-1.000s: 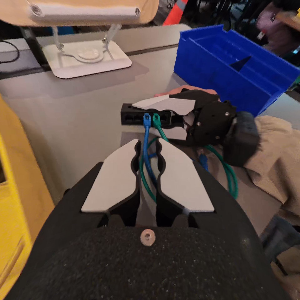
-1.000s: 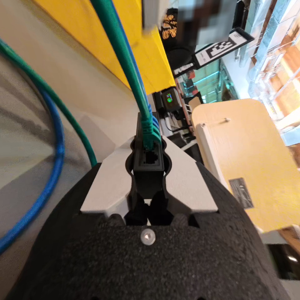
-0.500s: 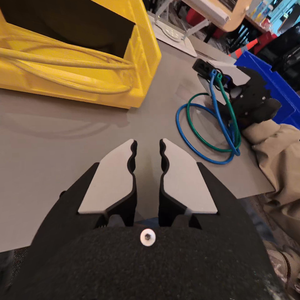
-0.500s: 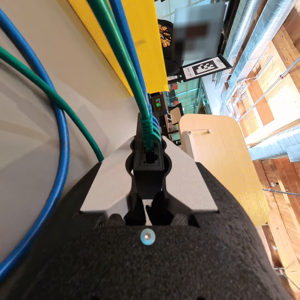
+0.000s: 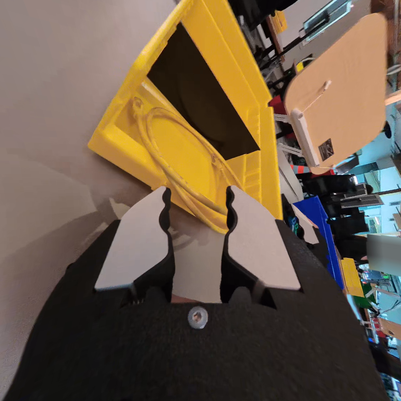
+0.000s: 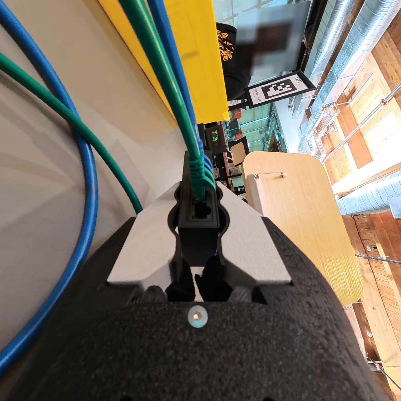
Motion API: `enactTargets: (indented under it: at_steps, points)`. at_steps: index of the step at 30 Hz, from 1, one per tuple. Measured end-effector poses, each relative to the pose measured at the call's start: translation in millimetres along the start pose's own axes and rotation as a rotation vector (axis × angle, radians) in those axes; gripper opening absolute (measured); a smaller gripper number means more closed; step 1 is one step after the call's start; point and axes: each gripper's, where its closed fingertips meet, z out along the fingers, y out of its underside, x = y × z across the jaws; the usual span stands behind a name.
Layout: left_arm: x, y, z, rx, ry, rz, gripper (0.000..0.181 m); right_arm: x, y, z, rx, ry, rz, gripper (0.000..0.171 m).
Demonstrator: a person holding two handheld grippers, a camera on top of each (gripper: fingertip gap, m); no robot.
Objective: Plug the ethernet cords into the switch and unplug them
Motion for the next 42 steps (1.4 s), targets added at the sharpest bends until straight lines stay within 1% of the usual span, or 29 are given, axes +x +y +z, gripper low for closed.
enactTargets:
  at_steps: [3, 4, 6, 7, 10, 13, 15, 17, 19, 21, 24, 25, 27, 29, 30, 33, 35, 36, 39, 42]
  points:
    - [-15, 4, 14, -0.036, -0.037, -0.038, 0.036, -1, 1, 0, -0.002, -0.007, -0.003, 0.028]
    - [-14, 4, 14, -0.027, -0.012, -0.040, 0.015, -2, 1, 0, -0.003, -0.010, -0.005, 0.028]
    - [-6, 3, 10, -0.012, 0.028, -0.026, 0.013, -3, 1, 0, -0.004, -0.013, -0.010, 0.027]
    - [1, 1, 6, 0.002, 0.036, 0.015, 0.011, -3, 1, 0, -0.004, -0.013, -0.012, 0.027]
    - [36, -7, -11, 0.050, 0.065, 0.235, 0.006, -3, 1, 1, -0.005, -0.018, -0.008, 0.028]
    - [82, -9, -36, 0.116, 0.077, 0.540, 0.005, -2, 2, 0, -0.008, -0.011, -0.011, 0.027]
    - [116, -6, -57, 0.142, 0.124, 0.638, 0.005, 2, 3, 0, -0.009, 0.007, -0.003, 0.027]
    - [153, 5, -79, 0.134, 0.238, 0.642, 0.006, 7, 6, -1, -0.016, 0.026, 0.012, 0.027]
    - [182, 20, -99, 0.106, 0.356, 0.602, 0.005, 13, 10, -2, -0.029, 0.051, 0.030, 0.027]
    - [200, 38, -114, 0.064, 0.461, 0.537, 0.005, 19, 14, -2, -0.041, 0.074, 0.052, 0.027]
    - [211, 56, -130, 0.017, 0.589, 0.402, 0.006, 24, 21, -3, -0.060, 0.093, 0.083, 0.027]
    - [208, 61, -129, -0.005, 0.590, 0.388, 0.006, 25, 22, -3, -0.063, 0.097, 0.088, 0.027]
    - [186, 75, -114, -0.069, 0.545, 0.346, 0.006, 27, 24, -3, -0.069, 0.102, 0.094, 0.027]
    - [156, 93, -93, -0.162, 0.505, 0.231, 0.006, 27, 24, -3, -0.066, 0.104, 0.089, 0.027]
    - [135, 101, -80, -0.198, 0.452, 0.196, 0.006, 26, 23, -4, -0.058, 0.101, 0.079, 0.026]
    - [66, 120, -44, -0.236, 0.226, 0.200, 0.006, 21, 20, -4, -0.042, 0.086, 0.023, 0.026]
    - [37, 136, -30, -0.287, 0.140, 0.184, 0.006, 18, 19, -4, -0.046, 0.078, 0.003, 0.027]
    - [29, 141, -26, -0.298, 0.107, 0.193, 0.009, 17, 18, -4, -0.041, 0.073, 0.002, 0.028]
    - [18, 154, -21, -0.346, 0.019, 0.370, 0.020, 16, 18, -3, -0.042, 0.067, 0.003, 0.028]
    - [22, 142, -21, -0.316, -0.026, 0.637, 0.030, 15, 18, -2, -0.040, 0.059, 0.011, 0.027]
